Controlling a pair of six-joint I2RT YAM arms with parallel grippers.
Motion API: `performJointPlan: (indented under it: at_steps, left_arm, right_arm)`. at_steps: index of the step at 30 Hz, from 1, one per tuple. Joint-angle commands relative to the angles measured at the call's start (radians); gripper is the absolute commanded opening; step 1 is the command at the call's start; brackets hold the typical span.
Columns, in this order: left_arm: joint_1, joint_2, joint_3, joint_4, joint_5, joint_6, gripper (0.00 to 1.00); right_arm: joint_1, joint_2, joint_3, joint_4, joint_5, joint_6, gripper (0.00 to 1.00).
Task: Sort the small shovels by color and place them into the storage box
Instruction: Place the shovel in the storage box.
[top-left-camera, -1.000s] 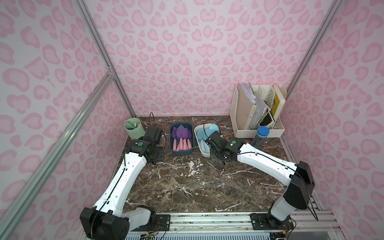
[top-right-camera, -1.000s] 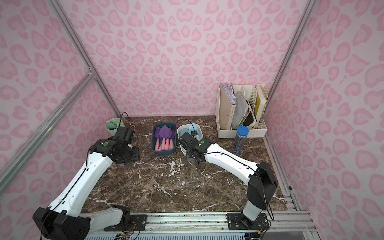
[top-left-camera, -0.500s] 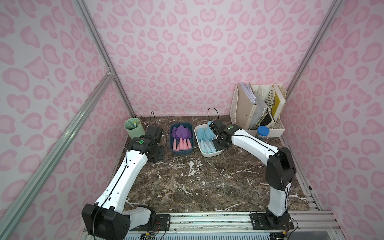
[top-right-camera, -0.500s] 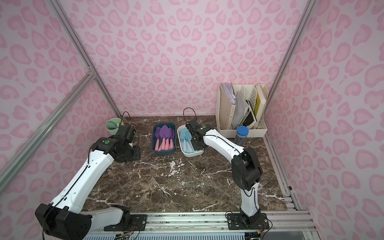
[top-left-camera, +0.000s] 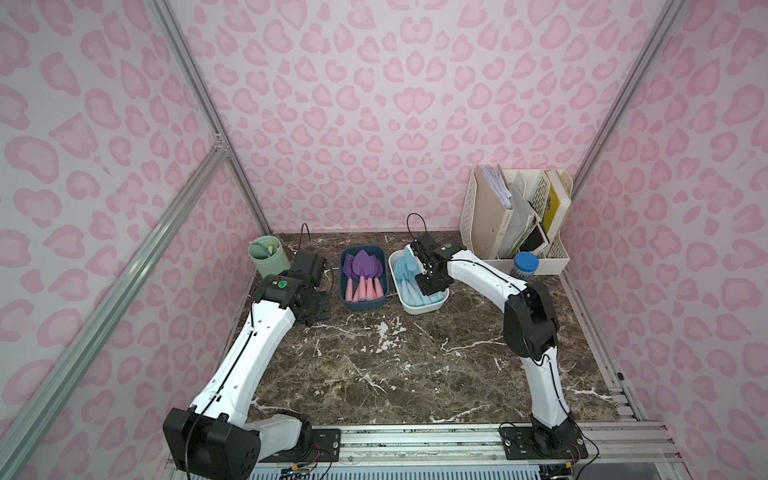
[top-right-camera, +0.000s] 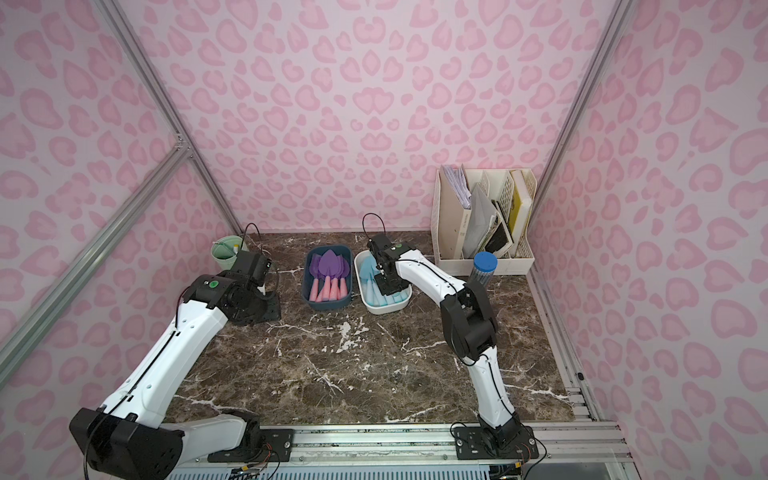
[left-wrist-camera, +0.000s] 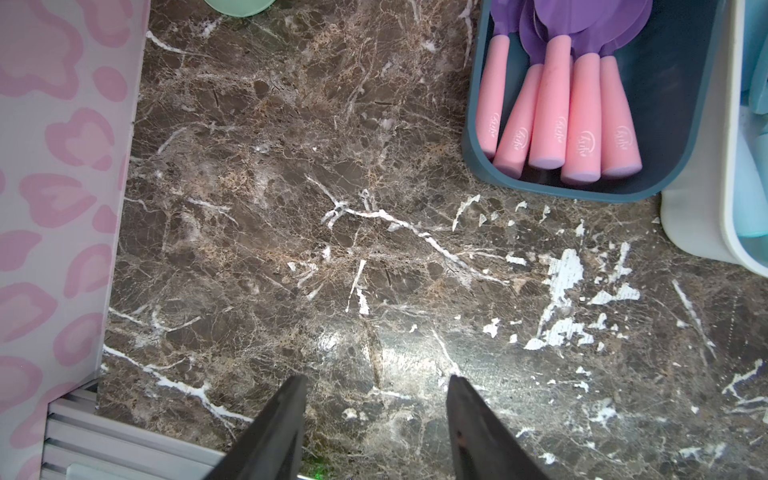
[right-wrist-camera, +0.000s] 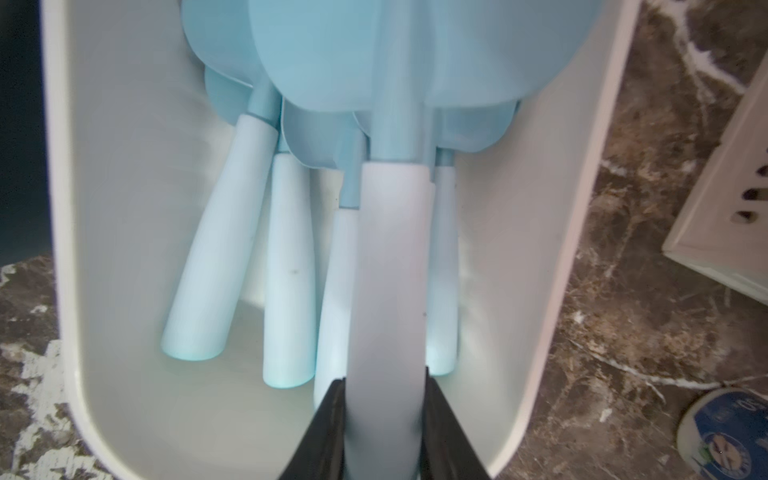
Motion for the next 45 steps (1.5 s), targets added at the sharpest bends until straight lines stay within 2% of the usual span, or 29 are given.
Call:
performJointPlan:
  at_steps: [1,9,19,23,27,29,35,39,40,42,43,45]
  left_arm:
    - [0.001,-0.005,0.007,-0.031,-0.005,-0.010,0.59]
    - [0.002,-0.002,0.012,-0.032,-0.004,-0.010,0.59]
    - [0.001,-0.005,0.021,-0.040,-0.011,-0.008,0.59]
    - [0.001,-0.011,0.028,-0.039,-0.019,-0.008,0.59]
    - [0.002,-0.037,0.026,0.001,-0.048,0.001,0.60]
    - [0.002,-0.065,-0.002,0.070,-0.067,0.005,0.60]
    - [0.001,-0.161,-0.141,0.335,-0.147,0.010,0.62]
    - [0.002,-0.181,-0.221,0.479,-0.222,0.027,0.64]
    - [0.002,-0.178,-0.241,0.514,-0.242,0.035,0.65]
    - [0.001,-0.165,-0.273,0.561,-0.284,0.035,0.68]
    - [0.001,-0.156,-0.285,0.558,-0.326,0.006,0.70]
    - [0.001,-0.154,-0.325,0.580,-0.374,-0.043,0.71]
  right_arm:
    - [-0.002,0.014,0.010,-0.040,-0.016,0.002,0.22]
    - [-0.009,0.044,0.013,-0.045,-0.029,0.009,0.28]
    - [-0.019,0.047,0.031,-0.045,-0.002,0.014,0.52]
    - [-0.012,-0.036,-0.003,0.007,0.042,0.016,0.55]
    - [-0.010,-0.302,-0.254,0.278,0.098,-0.012,0.56]
    - [-0.025,-0.460,-0.434,0.453,0.103,-0.027,0.57]
    - [-0.124,-0.806,-0.859,0.730,0.106,-0.102,0.61]
    - [-0.241,-1.038,-1.120,0.938,0.129,-0.126,0.74]
    - [-0.280,-1.093,-1.183,0.996,0.148,-0.120,0.81]
    - [-0.369,-1.194,-1.302,1.104,0.130,-0.150,0.88]
    - [-0.409,-1.237,-1.369,1.169,0.153,-0.161,0.95]
    - [-0.479,-1.304,-1.479,1.276,0.172,-0.177,0.97]
